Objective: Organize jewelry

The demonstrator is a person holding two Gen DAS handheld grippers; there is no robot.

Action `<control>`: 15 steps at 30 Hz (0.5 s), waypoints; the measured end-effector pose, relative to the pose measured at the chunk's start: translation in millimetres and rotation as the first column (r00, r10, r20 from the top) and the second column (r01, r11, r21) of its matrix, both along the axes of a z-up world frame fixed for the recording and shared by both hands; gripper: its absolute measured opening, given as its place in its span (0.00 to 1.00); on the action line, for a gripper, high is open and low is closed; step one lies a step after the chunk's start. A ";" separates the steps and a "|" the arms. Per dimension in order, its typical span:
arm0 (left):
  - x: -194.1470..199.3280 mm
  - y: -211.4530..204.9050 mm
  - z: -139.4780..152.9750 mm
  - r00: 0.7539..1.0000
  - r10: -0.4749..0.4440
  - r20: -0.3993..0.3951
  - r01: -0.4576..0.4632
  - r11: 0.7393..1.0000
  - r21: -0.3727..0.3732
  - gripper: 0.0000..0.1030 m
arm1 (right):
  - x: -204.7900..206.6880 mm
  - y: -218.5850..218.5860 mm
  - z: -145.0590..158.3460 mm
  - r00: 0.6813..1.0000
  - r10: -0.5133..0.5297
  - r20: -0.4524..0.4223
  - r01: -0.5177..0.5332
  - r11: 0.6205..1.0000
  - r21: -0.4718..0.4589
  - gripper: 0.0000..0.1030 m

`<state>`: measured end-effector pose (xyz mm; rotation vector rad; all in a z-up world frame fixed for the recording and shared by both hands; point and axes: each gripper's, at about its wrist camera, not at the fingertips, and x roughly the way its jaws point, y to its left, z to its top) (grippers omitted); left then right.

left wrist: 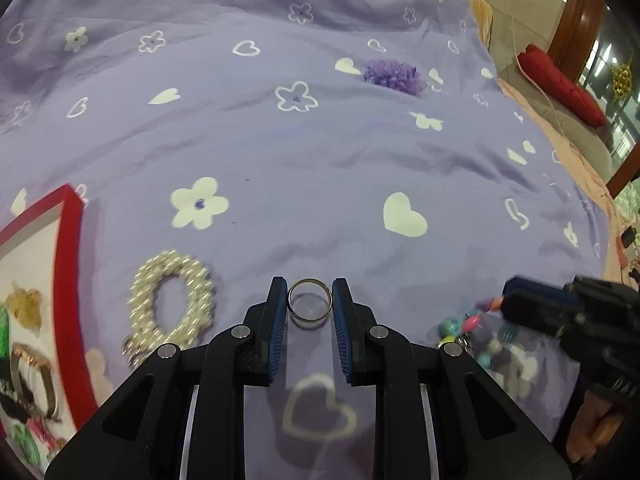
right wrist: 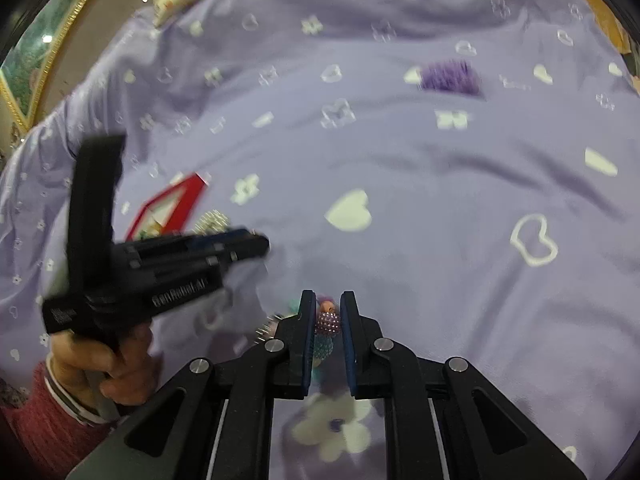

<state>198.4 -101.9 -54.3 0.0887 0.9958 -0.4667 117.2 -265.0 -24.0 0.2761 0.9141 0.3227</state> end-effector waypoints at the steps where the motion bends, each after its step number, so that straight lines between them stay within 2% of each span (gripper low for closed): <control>1: -4.7 5.5 4.1 1.000 0.007 0.006 -0.007 1.000 -0.009 0.20 | -2.3 1.3 5.8 1.000 0.004 0.015 -0.004 1.000 0.003 0.11; 7: -29.0 33.5 23.9 0.999 0.041 0.029 -0.040 0.998 -0.057 0.20 | -13.1 14.2 36.3 0.996 0.031 0.079 -0.032 0.999 0.014 0.12; 11: -44.0 50.9 33.6 0.997 0.067 0.036 -0.064 0.994 -0.085 0.20 | -19.3 23.4 51.3 0.991 0.061 0.118 -0.067 0.996 0.055 0.12; 15: -56.7 66.1 40.3 0.995 0.094 0.044 -0.089 0.991 -0.101 0.20 | -23.0 34.2 52.5 0.990 0.081 0.114 -0.086 0.996 0.038 0.12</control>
